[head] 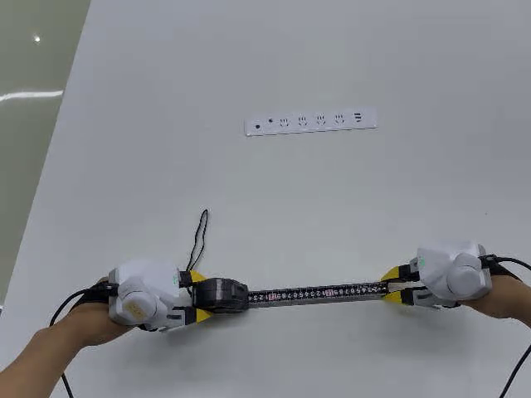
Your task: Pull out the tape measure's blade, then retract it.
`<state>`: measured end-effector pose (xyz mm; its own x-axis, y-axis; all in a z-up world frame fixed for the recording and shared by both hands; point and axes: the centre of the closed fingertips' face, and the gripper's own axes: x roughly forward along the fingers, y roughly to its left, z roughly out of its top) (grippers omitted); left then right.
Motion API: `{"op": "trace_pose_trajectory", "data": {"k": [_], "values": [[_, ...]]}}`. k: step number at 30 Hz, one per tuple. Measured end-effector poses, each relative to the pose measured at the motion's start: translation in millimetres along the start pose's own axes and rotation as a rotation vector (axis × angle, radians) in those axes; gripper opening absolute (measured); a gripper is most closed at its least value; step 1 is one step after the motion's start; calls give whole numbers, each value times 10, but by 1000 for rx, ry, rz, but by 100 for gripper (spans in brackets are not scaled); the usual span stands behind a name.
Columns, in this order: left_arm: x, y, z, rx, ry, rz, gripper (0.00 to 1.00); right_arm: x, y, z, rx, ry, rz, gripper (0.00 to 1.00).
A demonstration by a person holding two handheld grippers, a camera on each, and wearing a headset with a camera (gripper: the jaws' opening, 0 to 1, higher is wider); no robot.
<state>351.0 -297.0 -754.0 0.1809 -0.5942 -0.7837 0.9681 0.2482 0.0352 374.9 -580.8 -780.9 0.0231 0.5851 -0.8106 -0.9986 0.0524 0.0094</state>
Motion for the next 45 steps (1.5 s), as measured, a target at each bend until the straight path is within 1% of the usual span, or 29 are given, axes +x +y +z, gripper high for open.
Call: {"op": "trace_pose_trajectory", "data": {"k": [8, 10, 14, 17, 24, 28, 31, 35, 39, 42, 43, 45], "values": [[2, 0, 1, 0, -1, -4, 27, 2, 16, 12, -5, 4, 7, 12], [7, -1, 7, 3, 1, -5, 27, 9, 9, 7, -20, 6, 7, 12], [21, -4, 23, 4, 0, -4, 27, 1, 9, 10, -26, 12, -5, 13], [21, -10, 25, 20, 2, -1, 28, -1, 2, 5, -18, 12, -10, 14], [21, -12, 26, 45, 5, 0, 28, 0, 3, 0, -27, 27, -8, 15], [22, -14, 30, 74, 6, -15, 29, 8, -4, -11, -30, 41, -5, 15], [22, 12, 29, 78, 10, -11, 32, 3, 2, 7, -32, 45, -3, 16], [-6, 52, 49, 68, 7, -4, 38, 18, 12, 15, -30, 47, 4, 19], [-27, 54, 57, 66, 4, 2, 39, 25, 24, 36, -32, 53, 5, 23], [-56, 63, 66, 54, -1, 12, 40, 25, 43, 20, -32, 60, 8, 25], [-65, 66, 68, 47, -4, 15, 40, 24, 54, 17, -33, 62, 9, 26], [-92, 75, 98, -2, -33, 28, 40, 13, 62, 3, -24, 69, -2, 30]]}}
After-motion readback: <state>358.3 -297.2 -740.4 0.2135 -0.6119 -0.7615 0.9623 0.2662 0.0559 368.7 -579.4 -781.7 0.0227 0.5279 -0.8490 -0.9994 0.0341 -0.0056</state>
